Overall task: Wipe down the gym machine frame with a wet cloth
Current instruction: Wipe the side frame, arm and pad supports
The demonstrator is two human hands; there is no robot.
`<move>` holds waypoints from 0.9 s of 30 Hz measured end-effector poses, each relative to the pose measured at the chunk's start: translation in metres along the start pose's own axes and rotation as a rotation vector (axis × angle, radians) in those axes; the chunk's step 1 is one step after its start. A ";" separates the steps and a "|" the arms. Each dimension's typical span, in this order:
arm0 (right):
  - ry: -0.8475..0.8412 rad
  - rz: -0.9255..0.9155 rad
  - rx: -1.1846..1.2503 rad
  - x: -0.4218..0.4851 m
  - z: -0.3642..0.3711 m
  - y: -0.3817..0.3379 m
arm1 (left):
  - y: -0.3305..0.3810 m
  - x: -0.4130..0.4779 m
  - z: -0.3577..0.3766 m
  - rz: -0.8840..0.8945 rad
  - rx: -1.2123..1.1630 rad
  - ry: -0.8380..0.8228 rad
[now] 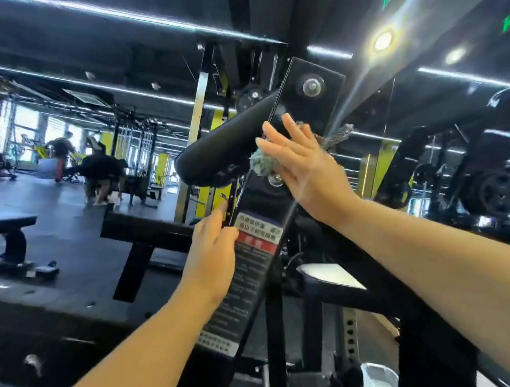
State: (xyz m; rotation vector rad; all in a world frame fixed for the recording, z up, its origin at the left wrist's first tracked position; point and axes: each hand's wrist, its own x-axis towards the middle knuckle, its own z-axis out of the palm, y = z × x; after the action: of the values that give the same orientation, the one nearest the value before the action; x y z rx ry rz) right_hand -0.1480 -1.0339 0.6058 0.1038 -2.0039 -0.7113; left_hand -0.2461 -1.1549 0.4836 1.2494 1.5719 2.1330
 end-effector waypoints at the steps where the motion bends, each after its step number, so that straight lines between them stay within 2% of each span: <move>1: -0.044 -0.071 -0.027 0.001 -0.008 0.009 | 0.002 -0.002 0.002 0.008 0.043 0.018; 2: -0.030 -0.077 -0.060 0.012 -0.016 0.021 | 0.005 -0.002 0.004 0.027 0.072 0.044; 5: 0.118 0.101 -0.078 0.051 -0.034 0.043 | 0.029 0.005 0.016 0.056 0.117 0.100; 9: 0.354 0.339 0.222 0.043 -0.020 0.019 | 0.046 0.015 0.025 0.056 0.041 0.120; 10: 0.370 0.338 0.239 0.032 -0.014 0.010 | 0.046 0.013 0.022 0.025 0.005 0.105; 12: 0.263 0.216 0.207 0.006 -0.002 -0.005 | 0.037 0.008 0.012 -0.010 -0.049 0.081; 15: 0.104 0.115 0.210 -0.015 -0.001 -0.011 | 0.019 -0.001 -0.007 -0.007 0.031 0.157; 17: 0.146 0.172 0.215 -0.018 -0.005 -0.007 | 0.001 -0.009 -0.018 -0.042 0.118 0.187; 20: 0.248 0.280 0.158 -0.039 -0.002 -0.010 | -0.028 -0.019 -0.026 -0.128 0.142 0.087; 22: 0.189 0.190 0.117 -0.071 0.016 -0.034 | -0.044 -0.027 -0.030 -0.156 0.148 0.040; 25: 0.072 -0.049 0.063 -0.088 0.038 -0.054 | -0.042 -0.034 -0.027 -0.166 0.096 0.042; 27: 0.102 -0.127 -0.077 -0.064 0.039 -0.052 | -0.038 -0.038 -0.025 -0.138 0.105 0.067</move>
State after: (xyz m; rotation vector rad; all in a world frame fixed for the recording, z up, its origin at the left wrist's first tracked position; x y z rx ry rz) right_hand -0.1577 -1.0368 0.5153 0.2194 -1.8820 -0.8471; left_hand -0.2522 -1.1790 0.4297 1.0749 1.7640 2.0502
